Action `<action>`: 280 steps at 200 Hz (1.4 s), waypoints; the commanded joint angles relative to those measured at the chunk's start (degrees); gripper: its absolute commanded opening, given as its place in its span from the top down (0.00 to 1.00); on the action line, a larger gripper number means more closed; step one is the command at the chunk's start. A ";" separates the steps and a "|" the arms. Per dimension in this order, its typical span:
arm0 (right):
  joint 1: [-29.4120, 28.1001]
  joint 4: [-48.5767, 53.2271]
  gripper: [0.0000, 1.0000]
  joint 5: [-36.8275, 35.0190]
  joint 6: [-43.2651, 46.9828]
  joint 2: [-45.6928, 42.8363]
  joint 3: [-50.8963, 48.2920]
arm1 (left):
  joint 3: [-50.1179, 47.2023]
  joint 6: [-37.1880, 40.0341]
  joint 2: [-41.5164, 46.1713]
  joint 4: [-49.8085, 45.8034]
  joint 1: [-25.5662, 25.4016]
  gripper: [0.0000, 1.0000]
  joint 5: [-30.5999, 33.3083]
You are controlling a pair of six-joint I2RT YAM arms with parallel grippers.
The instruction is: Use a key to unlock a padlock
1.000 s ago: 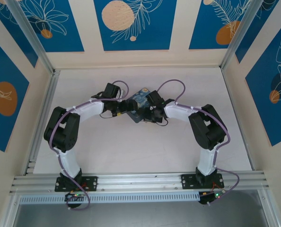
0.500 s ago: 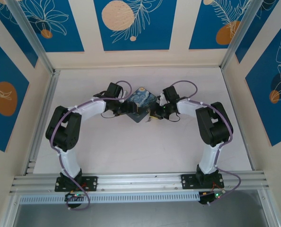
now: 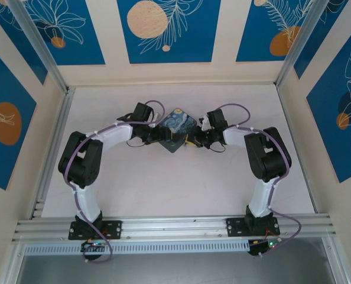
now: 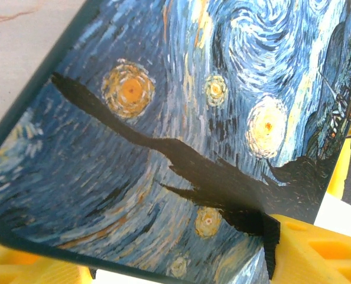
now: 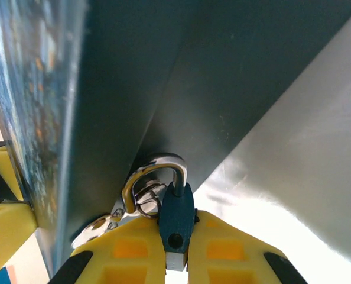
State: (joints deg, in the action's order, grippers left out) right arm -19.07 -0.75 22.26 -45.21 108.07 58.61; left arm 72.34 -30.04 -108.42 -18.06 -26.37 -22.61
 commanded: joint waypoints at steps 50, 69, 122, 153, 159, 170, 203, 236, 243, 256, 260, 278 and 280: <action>7.60 -6.11 1.00 -5.56 -7.94 -7.02 -6.16 | -2.07 0.47 -6.62 -7.43 0.00 0.31 5.93; 10.69 -4.07 1.00 -6.07 -8.14 -8.74 -8.20 | -1.39 0.32 -6.94 -7.54 -0.04 0.31 6.00; 15.76 0.53 0.42 -9.33 -8.74 -15.52 -14.24 | 0.68 0.31 -3.20 -7.02 0.16 0.12 5.03; 18.14 6.11 0.19 -13.18 -7.84 -24.97 -15.66 | 1.06 -0.03 4.21 -6.69 0.91 0.00 5.33; 18.43 7.51 0.12 -13.92 -7.19 -27.00 -15.29 | 1.12 -0.09 5.90 -6.88 1.25 0.00 5.74; 18.96 10.43 0.10 -14.98 -5.60 -30.05 -14.15 | 1.13 0.15 9.26 -6.94 1.86 0.00 6.53; 19.42 18.90 0.00 -22.00 0.98 -35.99 -8.49 | 1.33 3.17 19.02 -9.24 4.14 0.00 13.24; 19.23 18.31 0.01 -34.57 7.38 -38.16 -7.29 | -2.40 8.24 28.35 -8.05 7.69 0.00 26.78; 19.16 15.60 0.01 -37.77 8.69 -38.73 -8.80 | -4.00 9.84 29.74 -6.71 8.28 0.00 30.29; 19.16 8.72 0.01 -43.01 11.06 -39.49 -12.52 | -9.26 14.76 33.11 -0.48 8.47 0.00 37.37; 19.16 6.65 0.00 -44.23 12.55 -39.58 -13.69 | -11.65 16.32 34.09 2.29 8.57 0.00 39.26; 19.08 1.72 0.00 -48.18 20.95 -38.64 -16.20 | -21.99 24.01 37.98 14.95 9.00 0.00 45.36; 19.07 1.30 0.01 -48.52 21.59 -38.44 -16.37 | -23.08 24.71 38.30 16.08 9.15 0.00 45.79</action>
State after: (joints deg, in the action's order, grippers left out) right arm 0.14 8.08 -15.29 -35.62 69.10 45.58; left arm 60.14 -17.30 -72.44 -15.05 -18.02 9.74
